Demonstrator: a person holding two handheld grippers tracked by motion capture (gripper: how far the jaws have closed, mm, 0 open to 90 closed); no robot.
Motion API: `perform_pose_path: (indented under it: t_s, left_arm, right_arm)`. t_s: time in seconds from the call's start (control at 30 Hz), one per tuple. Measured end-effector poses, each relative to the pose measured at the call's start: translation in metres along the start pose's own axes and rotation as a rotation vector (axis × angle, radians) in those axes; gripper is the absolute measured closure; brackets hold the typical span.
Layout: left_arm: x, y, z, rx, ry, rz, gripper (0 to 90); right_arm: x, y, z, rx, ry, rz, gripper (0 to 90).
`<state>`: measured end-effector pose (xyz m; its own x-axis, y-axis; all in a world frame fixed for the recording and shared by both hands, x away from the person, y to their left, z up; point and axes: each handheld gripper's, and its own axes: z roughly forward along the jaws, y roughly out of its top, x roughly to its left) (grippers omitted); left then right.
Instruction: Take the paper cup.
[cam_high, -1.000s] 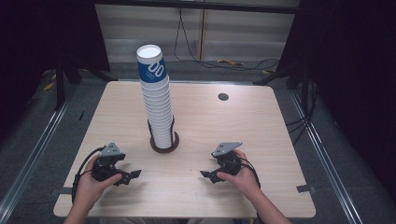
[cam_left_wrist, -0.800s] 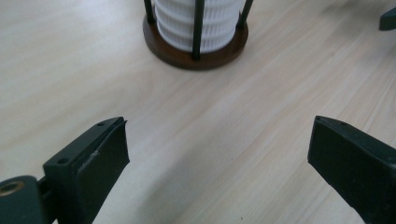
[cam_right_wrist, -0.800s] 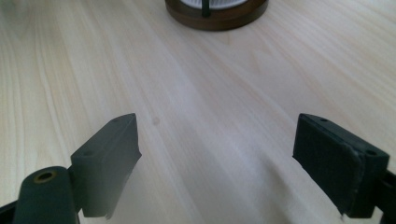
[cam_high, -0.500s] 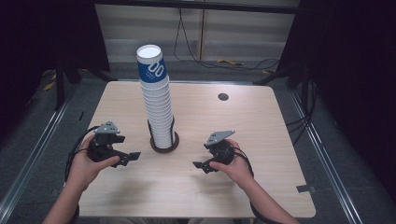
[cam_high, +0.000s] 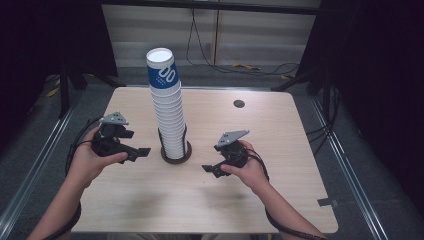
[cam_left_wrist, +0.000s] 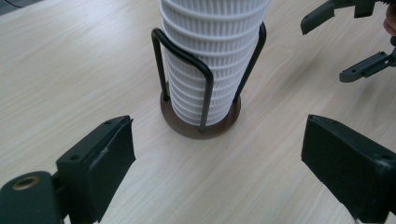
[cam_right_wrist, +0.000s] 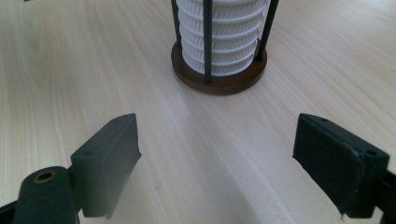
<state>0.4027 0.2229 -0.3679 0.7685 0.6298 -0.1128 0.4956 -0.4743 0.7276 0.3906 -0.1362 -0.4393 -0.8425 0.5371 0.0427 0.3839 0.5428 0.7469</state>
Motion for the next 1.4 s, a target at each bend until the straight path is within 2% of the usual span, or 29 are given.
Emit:
perform_pose_path:
  t_s: [0.17,0.37,0.5,0.57,0.63,1.03,1.4]
  left_arm:
    - [0.002,0.012,-0.006,-0.003,0.004,0.003,9.3]
    - [0.002,0.029,-0.012,-0.026,-0.031,-0.02,9.2]
    - [0.0,0.042,-0.017,-0.026,-0.029,0.007,9.3]
    - [-0.001,0.047,-0.019,-0.031,-0.037,0.003,9.3]
    - [-0.002,0.052,-0.02,-0.025,-0.032,0.019,9.3]
    - [-0.002,0.072,-0.025,-0.011,-0.034,0.028,10.4]
    - [-0.006,0.096,-0.038,-0.041,-0.018,0.05,10.7]
  right_arm:
    - [-0.002,0.007,-0.001,-0.003,-0.001,0.003,13.6]
    - [-0.004,0.014,-0.001,-0.015,0.011,0.006,13.6]
    - [-0.004,0.019,0.0,-0.016,0.015,-0.007,13.6]
    - [-0.004,0.022,0.0,-0.017,0.016,-0.002,13.6]
    - [-0.005,0.025,-0.002,-0.027,0.017,0.005,13.5]
    - [-0.01,0.039,-0.008,-0.034,0.022,0.018,13.4]
    - [-0.005,0.055,-0.005,-0.038,0.037,-0.009,13.3]
